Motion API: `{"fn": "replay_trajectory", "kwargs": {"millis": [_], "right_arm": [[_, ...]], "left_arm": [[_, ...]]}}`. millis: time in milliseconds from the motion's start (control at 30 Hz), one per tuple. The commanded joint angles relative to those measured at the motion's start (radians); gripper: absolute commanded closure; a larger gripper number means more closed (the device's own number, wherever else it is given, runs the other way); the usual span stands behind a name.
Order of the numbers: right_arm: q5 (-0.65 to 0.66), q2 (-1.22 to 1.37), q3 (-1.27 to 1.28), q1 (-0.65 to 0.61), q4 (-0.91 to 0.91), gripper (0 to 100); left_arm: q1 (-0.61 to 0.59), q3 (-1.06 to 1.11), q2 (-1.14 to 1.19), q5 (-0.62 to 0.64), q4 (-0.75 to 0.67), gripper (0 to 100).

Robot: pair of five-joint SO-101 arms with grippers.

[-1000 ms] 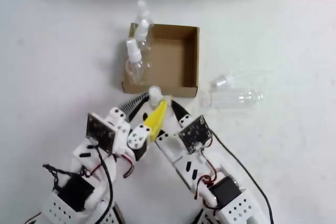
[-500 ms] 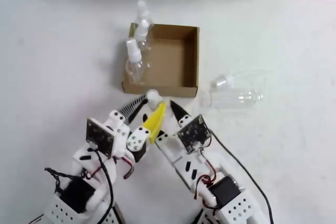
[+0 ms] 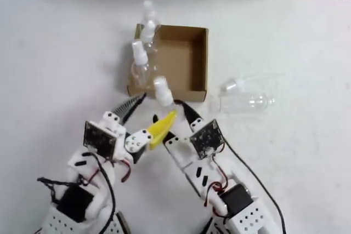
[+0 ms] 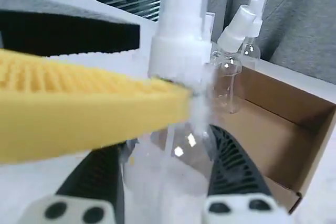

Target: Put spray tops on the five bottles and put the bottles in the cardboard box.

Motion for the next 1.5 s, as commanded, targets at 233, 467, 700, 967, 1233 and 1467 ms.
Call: {"fn": "replay_trajectory", "kwargs": {"millis": [233, 467, 700, 967, 1233, 1467], "right_arm": [[0.005, -0.01, 0.008, 0.01, -0.024, 98.2], [0.005, -0.01, 0.008, 0.01, -0.024, 98.2], [0.005, -0.01, 0.008, 0.01, -0.021, 98.2], [0.005, -0.01, 0.008, 0.021, -0.024, 98.2], [0.005, -0.01, 0.006, 0.116, -0.084, 98.2], [0.005, -0.01, 0.002, 0.219, -0.311, 98.2]], "left_arm": [[-0.01, -0.252, -0.015, -0.012, 0.322, 73], [-0.019, -0.262, -0.015, -0.017, 0.339, 92], [-0.165, -0.265, -0.015, -0.014, 0.342, 94], [-0.371, -0.137, -0.015, -0.012, 0.341, 98], [-0.427, 0.029, -0.015, -0.012, 0.333, 98], [-0.506, 0.118, -0.015, -0.018, 0.333, 98]]}}
